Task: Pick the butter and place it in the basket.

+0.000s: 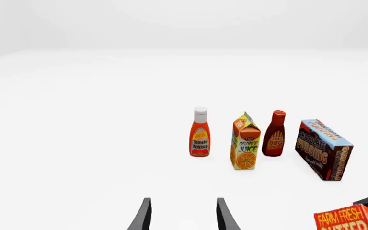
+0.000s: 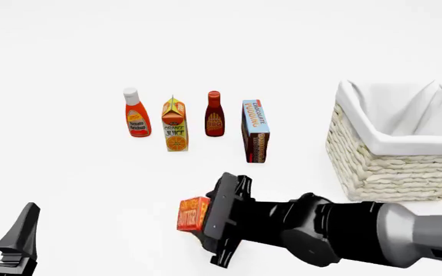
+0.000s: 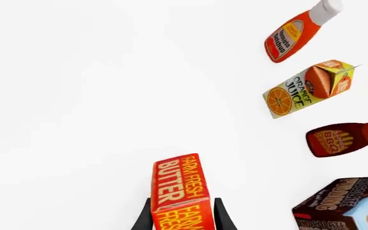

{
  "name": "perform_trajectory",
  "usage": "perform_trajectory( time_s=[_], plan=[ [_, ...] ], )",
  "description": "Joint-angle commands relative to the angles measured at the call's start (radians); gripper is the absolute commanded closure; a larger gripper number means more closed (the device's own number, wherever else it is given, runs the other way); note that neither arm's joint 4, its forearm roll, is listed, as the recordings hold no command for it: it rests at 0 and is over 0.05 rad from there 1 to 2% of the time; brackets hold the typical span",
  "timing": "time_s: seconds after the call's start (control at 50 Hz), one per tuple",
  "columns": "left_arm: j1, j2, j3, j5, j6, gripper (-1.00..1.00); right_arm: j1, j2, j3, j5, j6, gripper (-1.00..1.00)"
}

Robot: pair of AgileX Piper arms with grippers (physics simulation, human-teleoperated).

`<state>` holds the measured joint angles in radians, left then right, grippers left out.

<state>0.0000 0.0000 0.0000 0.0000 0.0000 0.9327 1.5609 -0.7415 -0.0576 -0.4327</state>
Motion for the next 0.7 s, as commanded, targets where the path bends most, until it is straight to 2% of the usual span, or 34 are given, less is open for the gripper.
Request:
perform_trajectory(
  time_s=[0.02, 0.2, 0.28, 0.56, 0.7],
  plan=[
    [0.0, 0.0, 0.0, 0.0, 0.0, -1.0, 0.043, -0.21, 0.053, 0.004, 0.08, 1.0],
    [0.0, 0.0, 0.0, 0.0, 0.0, -1.0, 0.041, -0.373, 0.097, -0.05, 0.1, 1.0],
    [0.0, 0.0, 0.0, 0.0, 0.0, -1.0, 0.068, -0.464, 0.128, -0.049, 0.134, 1.0],
    [0.0, 0.0, 0.0, 0.0, 0.0, -1.0, 0.07, -0.558, 0.119, -0.037, 0.207, 1.0],
    [0.0, 0.0, 0.0, 0.0, 0.0, -1.0, 0.038, -0.632, 0.112, -0.075, 0.268, 1.0]
  ],
)
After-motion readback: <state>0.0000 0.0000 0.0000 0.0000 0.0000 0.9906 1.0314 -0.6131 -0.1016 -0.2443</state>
